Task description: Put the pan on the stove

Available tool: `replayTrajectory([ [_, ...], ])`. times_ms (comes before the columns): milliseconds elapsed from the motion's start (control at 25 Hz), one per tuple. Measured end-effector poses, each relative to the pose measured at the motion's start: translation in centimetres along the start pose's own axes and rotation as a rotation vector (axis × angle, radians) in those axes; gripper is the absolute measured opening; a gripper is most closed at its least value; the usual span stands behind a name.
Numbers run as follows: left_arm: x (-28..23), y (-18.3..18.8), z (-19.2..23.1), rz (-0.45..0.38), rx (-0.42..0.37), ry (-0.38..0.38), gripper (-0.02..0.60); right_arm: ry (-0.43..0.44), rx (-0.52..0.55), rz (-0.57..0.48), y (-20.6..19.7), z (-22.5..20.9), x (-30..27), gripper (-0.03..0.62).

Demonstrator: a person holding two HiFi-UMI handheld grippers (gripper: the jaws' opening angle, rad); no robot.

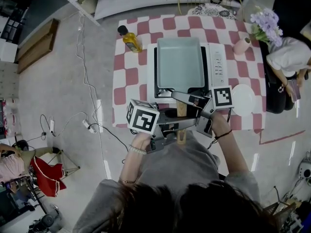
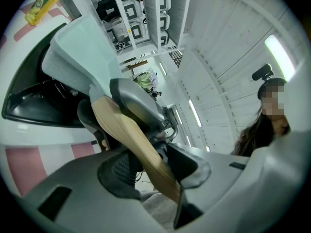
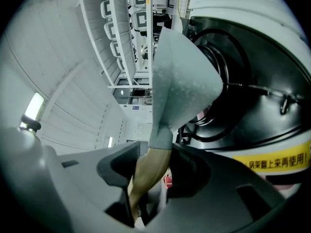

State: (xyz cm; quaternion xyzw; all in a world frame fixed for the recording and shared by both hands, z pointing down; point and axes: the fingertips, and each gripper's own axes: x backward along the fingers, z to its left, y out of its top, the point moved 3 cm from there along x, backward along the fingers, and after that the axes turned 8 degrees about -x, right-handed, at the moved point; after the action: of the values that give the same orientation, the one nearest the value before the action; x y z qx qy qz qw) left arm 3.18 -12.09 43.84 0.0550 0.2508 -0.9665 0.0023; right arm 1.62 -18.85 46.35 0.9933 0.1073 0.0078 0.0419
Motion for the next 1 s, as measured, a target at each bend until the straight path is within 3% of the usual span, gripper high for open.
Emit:
replayTrajectory([
  [1000, -0.2, -1.8, 1.2, 0.060, -0.038, 0.020, 0.173, 0.037, 0.085, -0.017, -0.7, -0.9, 0.0, 0.189],
])
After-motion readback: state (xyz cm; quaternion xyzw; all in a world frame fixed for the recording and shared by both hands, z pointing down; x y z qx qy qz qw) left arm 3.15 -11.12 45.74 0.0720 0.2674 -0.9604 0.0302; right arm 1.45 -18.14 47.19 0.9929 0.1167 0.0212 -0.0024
